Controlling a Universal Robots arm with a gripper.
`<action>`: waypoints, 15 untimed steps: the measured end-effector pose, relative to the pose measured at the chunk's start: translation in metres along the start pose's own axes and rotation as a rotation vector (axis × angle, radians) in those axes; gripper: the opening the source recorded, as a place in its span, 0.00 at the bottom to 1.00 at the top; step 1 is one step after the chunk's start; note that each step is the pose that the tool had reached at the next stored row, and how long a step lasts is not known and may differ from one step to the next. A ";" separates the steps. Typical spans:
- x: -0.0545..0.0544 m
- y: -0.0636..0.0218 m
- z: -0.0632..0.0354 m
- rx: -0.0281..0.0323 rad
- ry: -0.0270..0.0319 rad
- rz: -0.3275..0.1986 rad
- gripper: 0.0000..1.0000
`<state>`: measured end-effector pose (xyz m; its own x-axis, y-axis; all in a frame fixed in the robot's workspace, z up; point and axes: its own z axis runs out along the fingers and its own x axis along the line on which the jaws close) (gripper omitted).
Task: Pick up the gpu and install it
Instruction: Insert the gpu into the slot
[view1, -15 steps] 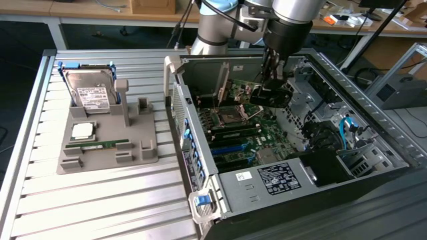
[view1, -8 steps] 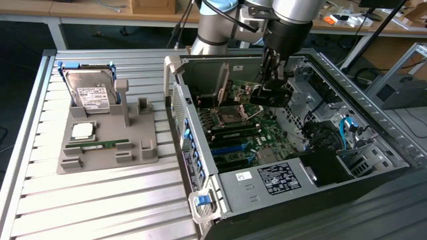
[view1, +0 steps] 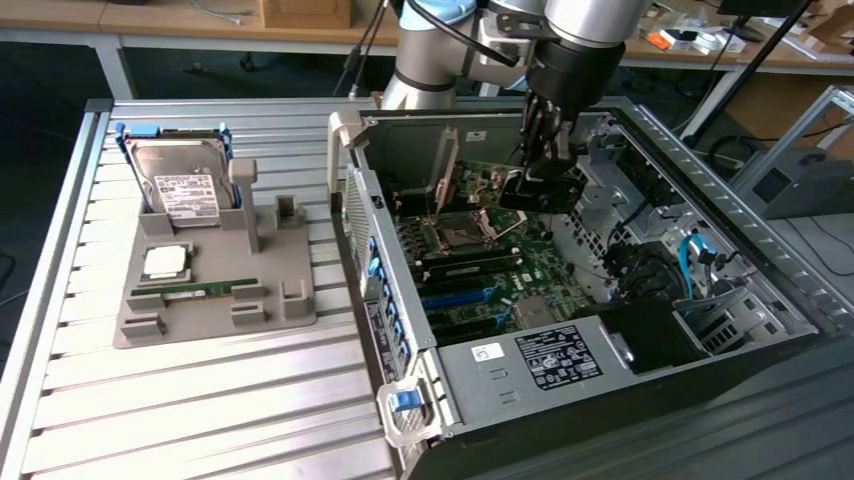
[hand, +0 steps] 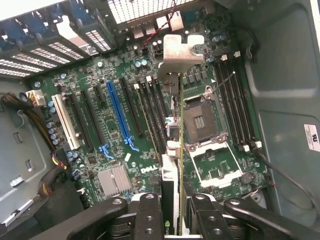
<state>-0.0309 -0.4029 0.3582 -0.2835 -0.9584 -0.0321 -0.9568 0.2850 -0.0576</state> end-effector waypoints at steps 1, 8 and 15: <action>0.000 0.0000 0.0000 -0.0002 -0.0002 -0.004 0.27; 0.000 0.0000 0.0000 -0.0014 -0.0025 -0.043 0.27; 0.000 0.0000 0.0001 -0.0025 -0.0045 -0.077 0.27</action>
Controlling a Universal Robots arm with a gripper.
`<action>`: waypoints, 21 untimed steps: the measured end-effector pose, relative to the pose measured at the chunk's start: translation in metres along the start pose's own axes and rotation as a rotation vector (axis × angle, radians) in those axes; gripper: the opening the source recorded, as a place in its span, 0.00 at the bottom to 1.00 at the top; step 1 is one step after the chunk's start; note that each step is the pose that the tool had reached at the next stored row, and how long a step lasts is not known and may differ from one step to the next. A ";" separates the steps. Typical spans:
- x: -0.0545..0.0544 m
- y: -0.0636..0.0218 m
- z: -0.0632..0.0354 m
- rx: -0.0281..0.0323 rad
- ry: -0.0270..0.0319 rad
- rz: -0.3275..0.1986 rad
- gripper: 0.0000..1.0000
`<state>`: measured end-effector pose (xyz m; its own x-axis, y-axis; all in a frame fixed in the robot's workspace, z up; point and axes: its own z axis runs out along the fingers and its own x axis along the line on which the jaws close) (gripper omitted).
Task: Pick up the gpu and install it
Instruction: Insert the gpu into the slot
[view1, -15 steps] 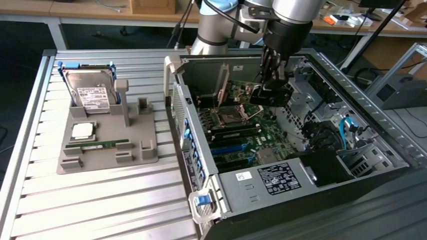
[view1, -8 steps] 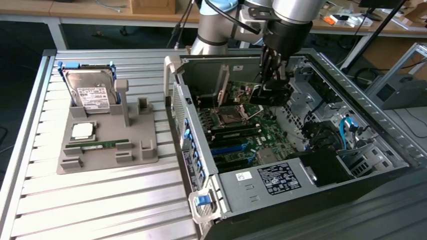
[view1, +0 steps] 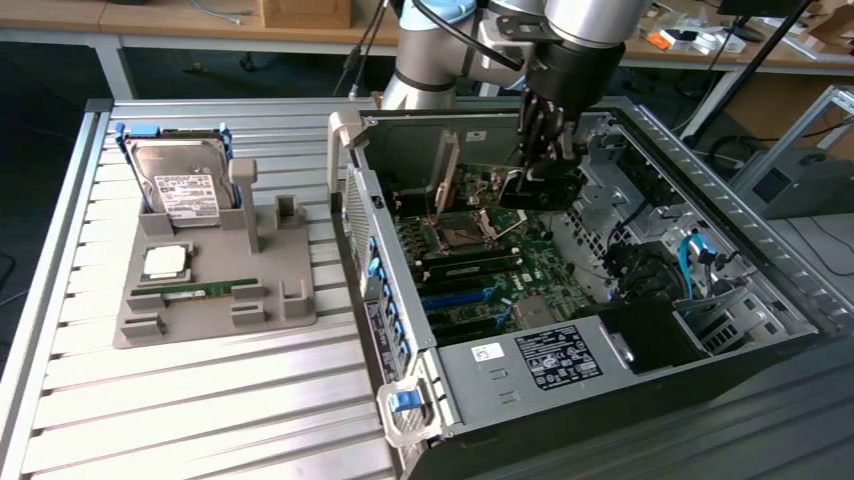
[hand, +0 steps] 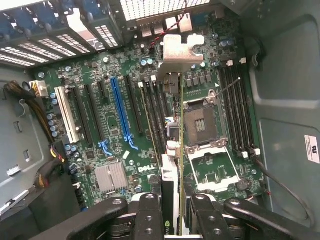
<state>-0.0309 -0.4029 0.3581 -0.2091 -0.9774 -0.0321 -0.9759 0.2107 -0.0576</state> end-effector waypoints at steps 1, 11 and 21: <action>0.000 0.0000 0.0000 -0.0001 -0.0001 -0.004 0.27; 0.000 0.0000 0.0000 -0.0014 -0.0025 -0.043 0.27; 0.000 0.0000 0.0000 -0.0026 -0.0046 -0.080 0.27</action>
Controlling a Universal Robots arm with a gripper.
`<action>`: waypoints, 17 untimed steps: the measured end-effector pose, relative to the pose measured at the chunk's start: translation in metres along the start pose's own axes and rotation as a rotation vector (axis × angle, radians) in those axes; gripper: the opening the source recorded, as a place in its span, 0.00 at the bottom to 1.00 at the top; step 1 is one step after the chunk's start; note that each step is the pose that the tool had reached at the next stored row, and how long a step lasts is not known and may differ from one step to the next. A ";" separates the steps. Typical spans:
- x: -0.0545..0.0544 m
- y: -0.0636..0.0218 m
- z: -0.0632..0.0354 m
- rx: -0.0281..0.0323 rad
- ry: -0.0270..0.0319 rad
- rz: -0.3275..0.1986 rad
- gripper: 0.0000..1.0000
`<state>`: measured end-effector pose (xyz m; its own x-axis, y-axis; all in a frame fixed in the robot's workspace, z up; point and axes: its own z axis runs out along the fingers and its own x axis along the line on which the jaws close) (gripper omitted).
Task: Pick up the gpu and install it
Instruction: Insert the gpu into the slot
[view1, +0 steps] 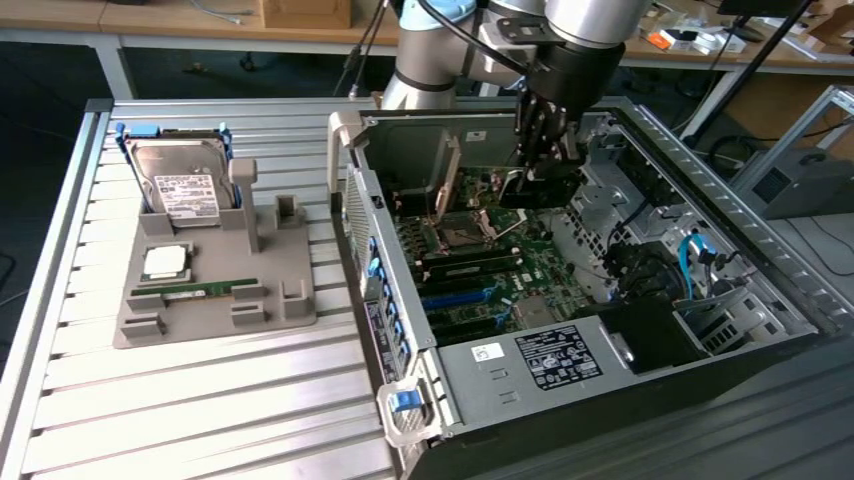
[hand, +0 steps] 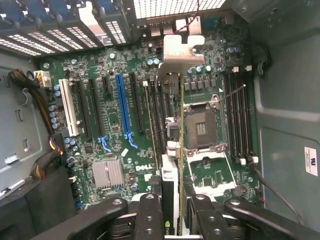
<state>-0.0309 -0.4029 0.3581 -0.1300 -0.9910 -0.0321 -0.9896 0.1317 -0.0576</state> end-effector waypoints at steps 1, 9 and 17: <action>0.000 0.0000 0.0000 -0.0001 -0.0001 -0.003 0.27; 0.000 0.0000 0.0000 -0.0011 -0.0020 -0.035 0.27; 0.000 0.0000 0.0000 -0.0019 -0.0034 -0.060 0.27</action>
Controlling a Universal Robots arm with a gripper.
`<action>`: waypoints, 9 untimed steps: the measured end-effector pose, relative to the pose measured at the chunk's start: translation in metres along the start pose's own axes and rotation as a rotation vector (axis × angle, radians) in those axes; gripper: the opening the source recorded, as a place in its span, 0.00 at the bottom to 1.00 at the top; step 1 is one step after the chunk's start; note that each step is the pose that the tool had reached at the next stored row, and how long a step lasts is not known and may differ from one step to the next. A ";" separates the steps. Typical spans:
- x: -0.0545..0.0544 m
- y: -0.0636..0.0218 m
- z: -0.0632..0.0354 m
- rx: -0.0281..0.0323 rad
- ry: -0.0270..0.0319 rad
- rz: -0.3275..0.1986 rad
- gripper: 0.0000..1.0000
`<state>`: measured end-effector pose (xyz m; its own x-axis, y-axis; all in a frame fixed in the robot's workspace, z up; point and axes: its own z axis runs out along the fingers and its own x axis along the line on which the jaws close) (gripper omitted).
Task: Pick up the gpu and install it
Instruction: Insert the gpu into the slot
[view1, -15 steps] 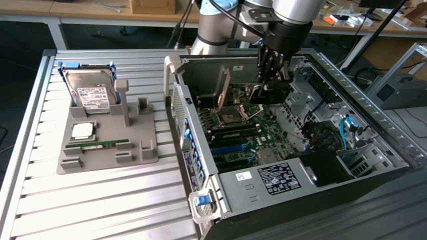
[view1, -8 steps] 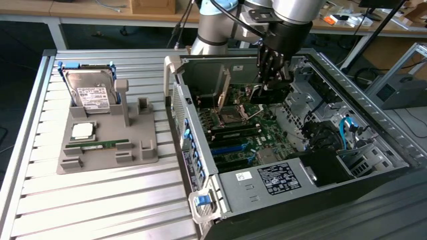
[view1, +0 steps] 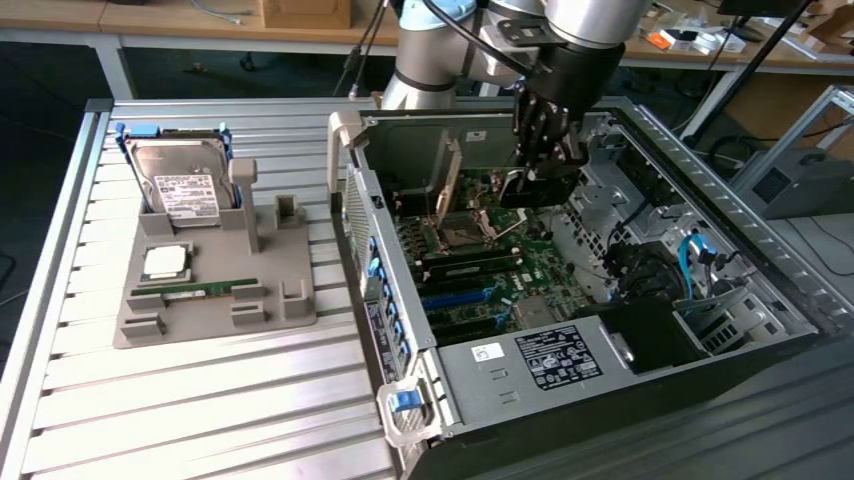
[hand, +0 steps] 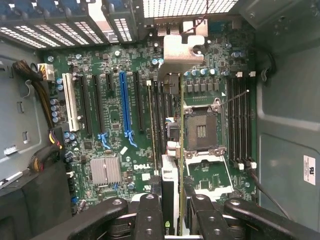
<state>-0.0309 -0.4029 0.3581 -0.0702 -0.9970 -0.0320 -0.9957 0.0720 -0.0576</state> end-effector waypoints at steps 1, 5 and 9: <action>0.000 0.0000 0.0000 -0.0001 -0.0003 -0.004 0.27; 0.000 0.0000 0.0000 -0.0007 -0.0012 -0.021 0.27; 0.000 0.0000 0.0000 -0.0011 -0.0020 -0.034 0.27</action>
<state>-0.0309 -0.4029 0.3581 -0.0365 -0.9988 -0.0321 -0.9976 0.0383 -0.0576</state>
